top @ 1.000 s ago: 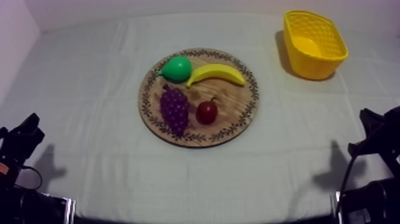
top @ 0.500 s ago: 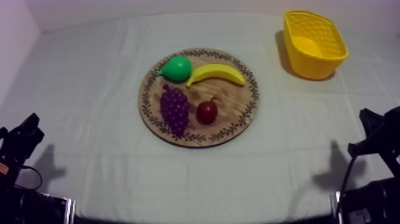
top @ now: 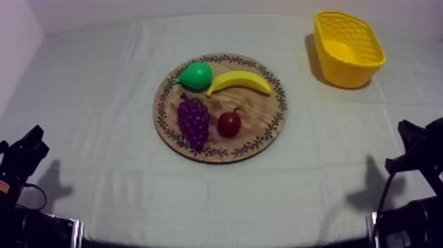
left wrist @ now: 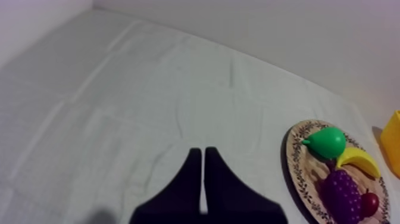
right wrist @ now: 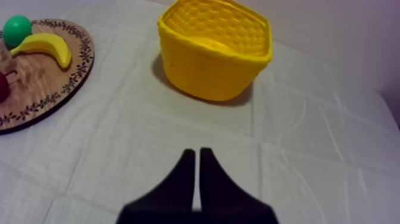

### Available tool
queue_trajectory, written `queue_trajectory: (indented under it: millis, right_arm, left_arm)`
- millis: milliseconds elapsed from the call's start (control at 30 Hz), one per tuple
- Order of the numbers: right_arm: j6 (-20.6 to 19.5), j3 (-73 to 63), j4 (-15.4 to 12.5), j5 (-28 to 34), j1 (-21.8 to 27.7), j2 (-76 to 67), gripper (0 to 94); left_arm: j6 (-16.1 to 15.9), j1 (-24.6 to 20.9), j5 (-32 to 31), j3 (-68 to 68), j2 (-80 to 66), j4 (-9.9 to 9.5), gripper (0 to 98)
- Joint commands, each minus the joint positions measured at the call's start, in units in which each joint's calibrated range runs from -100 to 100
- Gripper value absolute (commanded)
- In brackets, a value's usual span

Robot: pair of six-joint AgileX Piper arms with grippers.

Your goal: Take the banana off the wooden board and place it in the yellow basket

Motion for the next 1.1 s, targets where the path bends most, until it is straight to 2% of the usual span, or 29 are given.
queue_trajectory:
  millis: [0, 467, 667, 833, 1067]
  right_arm:
    - [0.0, 0.0, 0.0, 0.0, 0.0, 0.0, 0.5]
    - [0.0, 0.0, -0.1, -0.4, 0.5, 0.0, 0.9]
    - [-1.4, 0.0, -0.6, -1.1, 0.0, 0.0, 0.3]
    - [2.2, -0.2, -2.4, -1.7, -1.0, 1.8, 0.3]
    - [3.9, -8.1, -3.4, -5.7, -2.7, 11.6, 0.2]
  left_arm:
    - [0.0, 0.0, 0.0, 0.0, 0.0, 0.0, 0.1]
    - [0.0, 0.0, 0.0, 0.0, 0.0, 0.0, 0.1]
    - [0.0, 0.0, 0.0, 0.0, 0.0, 0.0, 0.1]
    - [0.0, 0.0, 0.0, 0.0, 0.0, 0.0, 0.1]
    - [0.0, 0.0, 0.0, 0.0, 0.0, 0.0, 0.1]
